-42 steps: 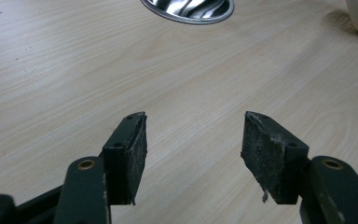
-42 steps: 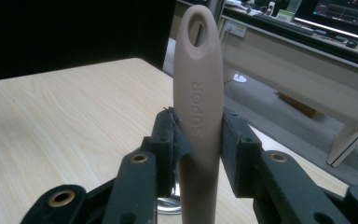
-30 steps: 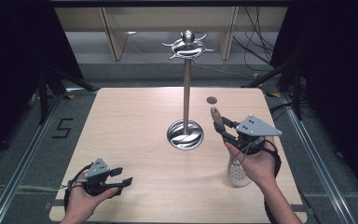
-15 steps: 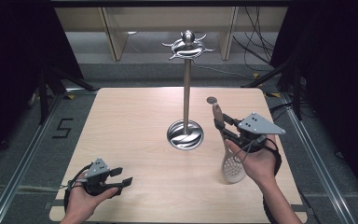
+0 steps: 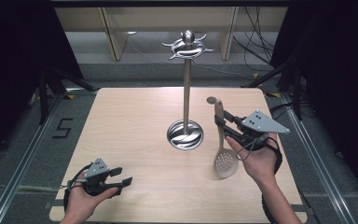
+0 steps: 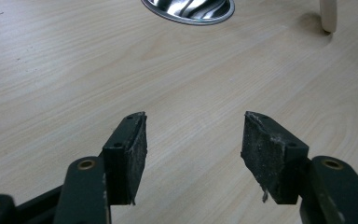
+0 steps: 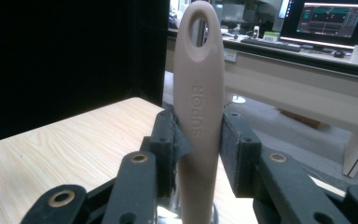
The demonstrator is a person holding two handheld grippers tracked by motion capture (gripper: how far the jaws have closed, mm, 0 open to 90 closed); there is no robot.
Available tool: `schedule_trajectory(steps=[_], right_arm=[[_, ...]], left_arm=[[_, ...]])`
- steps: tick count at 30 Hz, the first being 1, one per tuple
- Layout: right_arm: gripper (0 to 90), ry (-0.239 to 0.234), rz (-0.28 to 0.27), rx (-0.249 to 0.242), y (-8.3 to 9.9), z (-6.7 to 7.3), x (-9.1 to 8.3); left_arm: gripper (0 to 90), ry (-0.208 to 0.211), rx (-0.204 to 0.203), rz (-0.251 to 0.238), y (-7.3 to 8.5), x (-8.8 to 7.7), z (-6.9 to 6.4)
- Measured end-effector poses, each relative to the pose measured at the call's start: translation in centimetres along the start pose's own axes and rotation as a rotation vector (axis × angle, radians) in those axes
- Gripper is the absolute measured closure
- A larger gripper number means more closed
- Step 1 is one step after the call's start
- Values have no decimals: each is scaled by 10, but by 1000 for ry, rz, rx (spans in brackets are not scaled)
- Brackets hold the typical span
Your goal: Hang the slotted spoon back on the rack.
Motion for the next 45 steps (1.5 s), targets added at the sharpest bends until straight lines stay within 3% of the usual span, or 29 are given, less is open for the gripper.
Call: schedule_trajectory(steps=[10, 16, 19, 22, 25, 29, 38, 45], right_arm=[[689, 0, -17, 4, -4, 1, 1], [689, 4, -50, -30, -10, 2, 2], [689, -12, -28, -6, -11, 5, 3], [689, -9, -43, -35, -14, 5, 5], [689, -17, -38, -13, -15, 9, 7], [689, -15, -55, -36, -19, 9, 8], [689, -23, -55, -22, -23, 14, 11], [688, -14, -77, -40, -31, 17, 14]], left_arm=[[395, 0, 0, 0, 0, 0, 0], [395, 0, 1, 1, 0, 0, 0], [395, 0, 1, 1, 0, 0, 0], [395, 0, 3, -6, 0, 0, 1], [395, 7, 2, -12, 0, 0, 1], [395, 7, 1, -13, -1, 0, 1], [395, 5, -2, -16, -1, 0, 1], [394, 4, 3, -14, -1, -1, 1]])
Point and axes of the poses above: each handheld gripper's, and its own axes: x roughly forward along the jaws, y roughly out of its underside, z roughly to its left, the point moved 4 cm from there along x, roughly forward along the jaws, and after that the axes turned 7 degrees about x, right-handed, at the moved point
